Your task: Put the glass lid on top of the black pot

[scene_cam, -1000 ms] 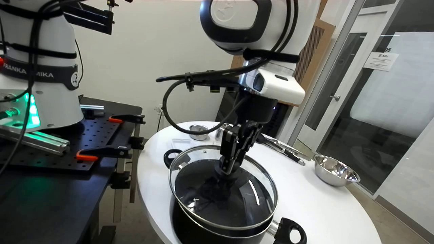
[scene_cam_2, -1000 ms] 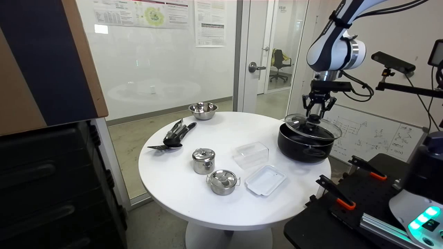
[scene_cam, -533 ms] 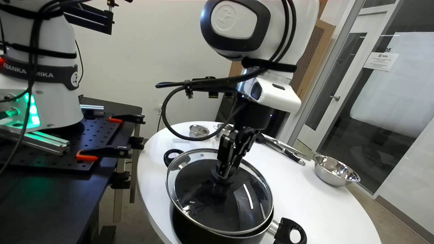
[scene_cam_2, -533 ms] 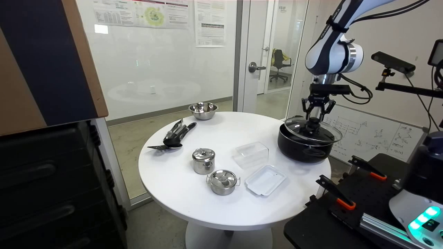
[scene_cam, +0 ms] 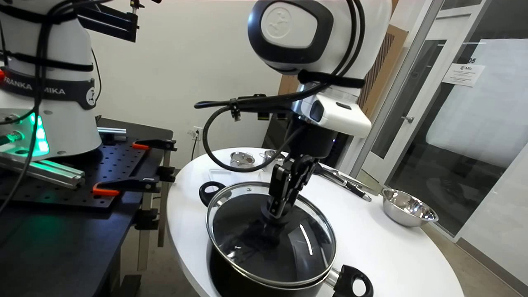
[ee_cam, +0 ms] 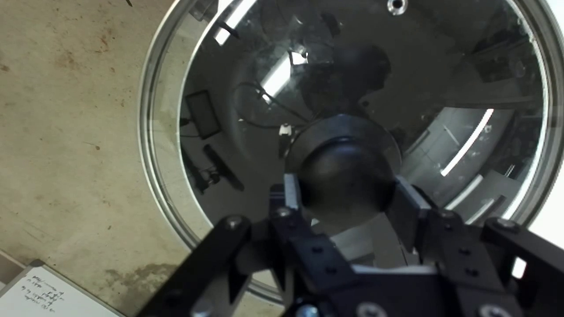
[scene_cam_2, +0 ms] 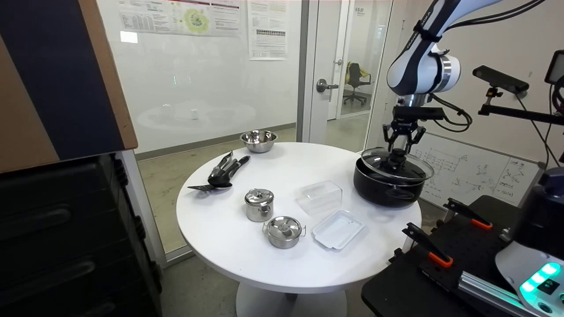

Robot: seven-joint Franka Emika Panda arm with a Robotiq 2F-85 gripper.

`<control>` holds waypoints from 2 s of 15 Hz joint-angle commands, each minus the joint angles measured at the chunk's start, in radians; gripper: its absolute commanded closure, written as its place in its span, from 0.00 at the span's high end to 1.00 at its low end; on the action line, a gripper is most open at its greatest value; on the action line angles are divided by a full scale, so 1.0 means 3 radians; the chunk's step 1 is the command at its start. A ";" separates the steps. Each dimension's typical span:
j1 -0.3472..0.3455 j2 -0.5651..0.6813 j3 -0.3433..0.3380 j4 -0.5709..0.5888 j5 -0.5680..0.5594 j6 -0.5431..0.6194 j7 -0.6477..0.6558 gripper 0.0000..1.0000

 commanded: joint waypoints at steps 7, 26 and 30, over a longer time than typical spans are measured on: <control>0.0116 0.0103 -0.0019 0.0148 0.0034 -0.0025 0.0156 0.26; 0.0220 0.0304 -0.0070 0.0288 0.0028 -0.0033 0.0308 0.26; 0.0204 0.0286 -0.0096 0.0258 0.0029 -0.0025 0.0282 0.26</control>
